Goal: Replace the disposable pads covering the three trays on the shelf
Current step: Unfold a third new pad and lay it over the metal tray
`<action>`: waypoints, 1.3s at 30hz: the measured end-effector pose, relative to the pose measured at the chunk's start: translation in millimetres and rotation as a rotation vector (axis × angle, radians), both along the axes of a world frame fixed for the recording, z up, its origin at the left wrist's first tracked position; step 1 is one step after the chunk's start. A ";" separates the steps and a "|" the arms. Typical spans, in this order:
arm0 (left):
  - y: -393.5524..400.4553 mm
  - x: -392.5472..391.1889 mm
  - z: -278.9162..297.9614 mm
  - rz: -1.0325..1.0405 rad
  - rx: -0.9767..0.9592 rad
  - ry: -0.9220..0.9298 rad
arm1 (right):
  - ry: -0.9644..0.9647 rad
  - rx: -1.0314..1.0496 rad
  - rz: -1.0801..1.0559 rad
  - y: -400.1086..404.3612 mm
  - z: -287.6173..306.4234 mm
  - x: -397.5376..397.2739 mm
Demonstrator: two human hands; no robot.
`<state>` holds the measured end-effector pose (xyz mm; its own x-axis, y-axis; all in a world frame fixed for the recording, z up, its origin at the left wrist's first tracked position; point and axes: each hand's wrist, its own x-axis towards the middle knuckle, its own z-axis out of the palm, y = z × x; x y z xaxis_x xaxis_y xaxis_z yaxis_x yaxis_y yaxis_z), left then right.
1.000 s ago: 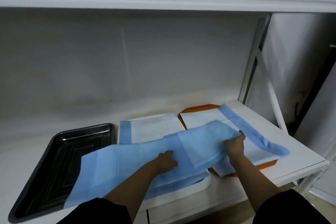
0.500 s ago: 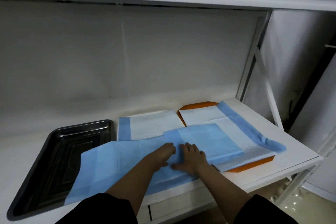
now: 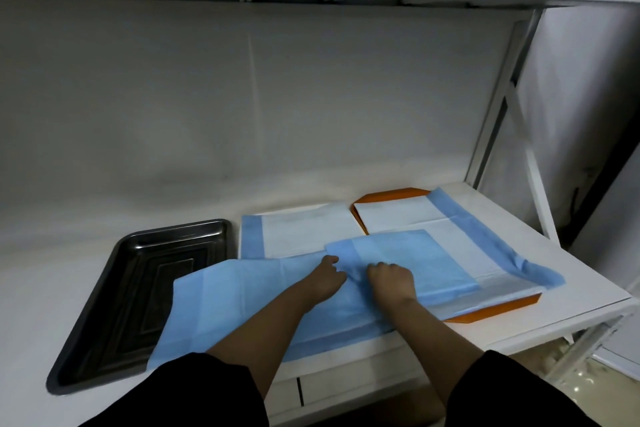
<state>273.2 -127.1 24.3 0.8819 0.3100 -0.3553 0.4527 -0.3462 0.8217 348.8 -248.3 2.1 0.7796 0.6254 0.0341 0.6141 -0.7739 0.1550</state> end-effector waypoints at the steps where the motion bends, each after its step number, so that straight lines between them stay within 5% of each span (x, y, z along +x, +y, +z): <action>1: 0.2 -0.2 0.9 -0.005 0.023 0.005 | 0.007 0.070 -0.040 -3.8 5.8 6.1; 8: -20.2 24.2 12.1 -0.153 0.229 -0.012 | 0.233 0.973 -0.393 -49.3 58.3 65.5; 14: -49.5 62.1 0.5 -0.355 0.454 0.027 | 0.213 1.325 -0.654 -109.2 78.7 127.8; 30: -62.8 72.1 -29.3 -0.491 0.644 0.243 | 0.060 1.276 -0.812 -189.8 63.1 174.7; 39: -50.3 58.2 -34.0 -0.503 0.682 0.267 | 0.343 0.813 -0.589 -160.8 24.4 153.5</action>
<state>331.4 -177.4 -9.8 0.8850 0.1274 -0.4479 0.2622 -0.9312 0.2532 502.2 -409.1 26.5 0.9994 0.0336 -0.0071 0.0207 -0.7566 -0.6535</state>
